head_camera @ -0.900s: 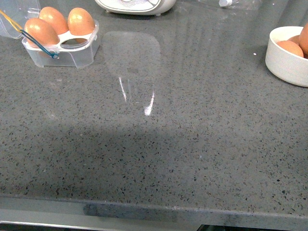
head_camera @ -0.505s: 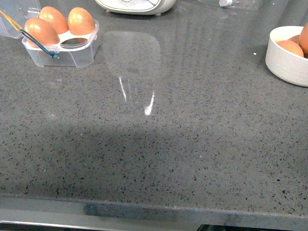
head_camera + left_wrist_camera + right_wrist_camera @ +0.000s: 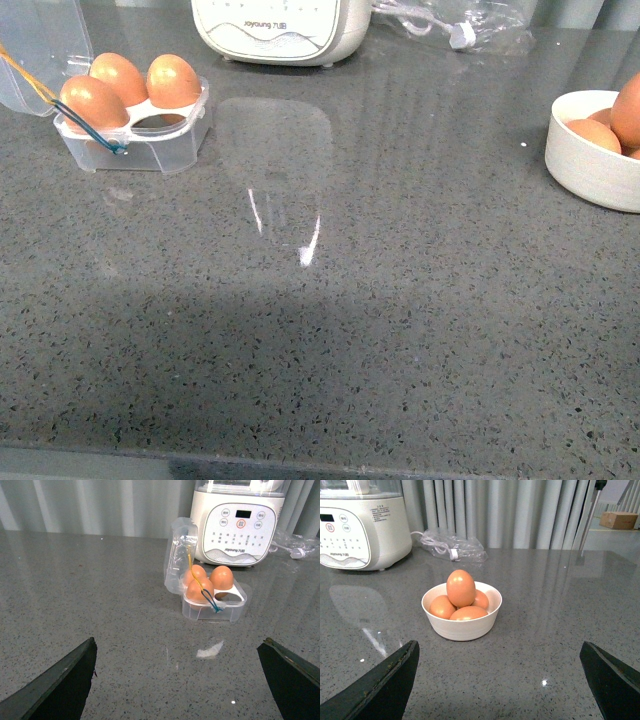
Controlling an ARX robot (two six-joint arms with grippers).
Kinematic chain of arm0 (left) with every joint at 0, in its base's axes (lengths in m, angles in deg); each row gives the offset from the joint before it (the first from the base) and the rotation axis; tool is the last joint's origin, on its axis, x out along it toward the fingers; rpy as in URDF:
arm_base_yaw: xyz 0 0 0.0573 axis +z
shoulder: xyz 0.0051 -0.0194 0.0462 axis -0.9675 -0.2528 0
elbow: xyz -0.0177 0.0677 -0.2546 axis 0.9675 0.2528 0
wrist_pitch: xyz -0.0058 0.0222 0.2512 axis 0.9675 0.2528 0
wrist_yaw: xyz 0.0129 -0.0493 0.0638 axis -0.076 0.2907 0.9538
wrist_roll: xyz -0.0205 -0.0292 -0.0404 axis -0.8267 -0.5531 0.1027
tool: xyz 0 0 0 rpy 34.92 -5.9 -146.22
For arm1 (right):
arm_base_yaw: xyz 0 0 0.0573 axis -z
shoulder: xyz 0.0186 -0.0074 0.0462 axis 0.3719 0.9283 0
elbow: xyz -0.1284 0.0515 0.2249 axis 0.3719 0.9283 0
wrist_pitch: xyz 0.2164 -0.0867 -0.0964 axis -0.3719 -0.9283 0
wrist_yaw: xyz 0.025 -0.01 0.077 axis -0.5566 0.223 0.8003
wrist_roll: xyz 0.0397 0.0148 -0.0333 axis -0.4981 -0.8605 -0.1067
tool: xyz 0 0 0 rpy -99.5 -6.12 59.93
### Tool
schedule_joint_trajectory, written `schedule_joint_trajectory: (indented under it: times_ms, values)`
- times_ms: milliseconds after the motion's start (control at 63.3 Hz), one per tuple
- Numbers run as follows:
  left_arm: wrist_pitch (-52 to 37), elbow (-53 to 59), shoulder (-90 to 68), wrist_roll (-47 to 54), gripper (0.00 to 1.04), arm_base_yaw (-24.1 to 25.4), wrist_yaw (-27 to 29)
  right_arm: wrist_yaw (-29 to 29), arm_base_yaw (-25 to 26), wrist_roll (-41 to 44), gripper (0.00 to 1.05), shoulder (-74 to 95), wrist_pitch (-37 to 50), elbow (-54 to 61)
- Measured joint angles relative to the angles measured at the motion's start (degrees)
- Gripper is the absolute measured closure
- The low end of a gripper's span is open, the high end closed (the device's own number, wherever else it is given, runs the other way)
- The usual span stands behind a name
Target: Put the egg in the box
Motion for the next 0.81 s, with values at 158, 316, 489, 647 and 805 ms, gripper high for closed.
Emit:
schedule_joint_trajectory:
  times_ms: [158, 316, 489, 647, 805]
  values:
    - [0.0, 0.0, 0.0, 0.0, 0.07, 0.0, 0.0, 0.0, 0.0, 0.0, 0.07, 0.0, 0.0, 0.0]
    - [0.0, 0.0, 0.0, 0.0, 0.07, 0.0, 0.0, 18.6, 5.5, 1.9, 0.07, 5.7, -2.4, -2.0]
    - [0.0, 0.0, 0.0, 0.0, 0.07, 0.0, 0.0, 21.2, 7.1, 2.8, 0.07, 18.5, 12.4, -4.9]
    - [0.0, 0.0, 0.0, 0.0, 0.07, 0.0, 0.0, 18.7, 8.2, 2.6, 0.07, 37.6, 30.2, -11.0]
    - [0.0, 0.0, 0.0, 0.0, 0.07, 0.0, 0.0, 15.2, 6.7, 2.5, 0.07, 57.4, 36.7, -20.7]
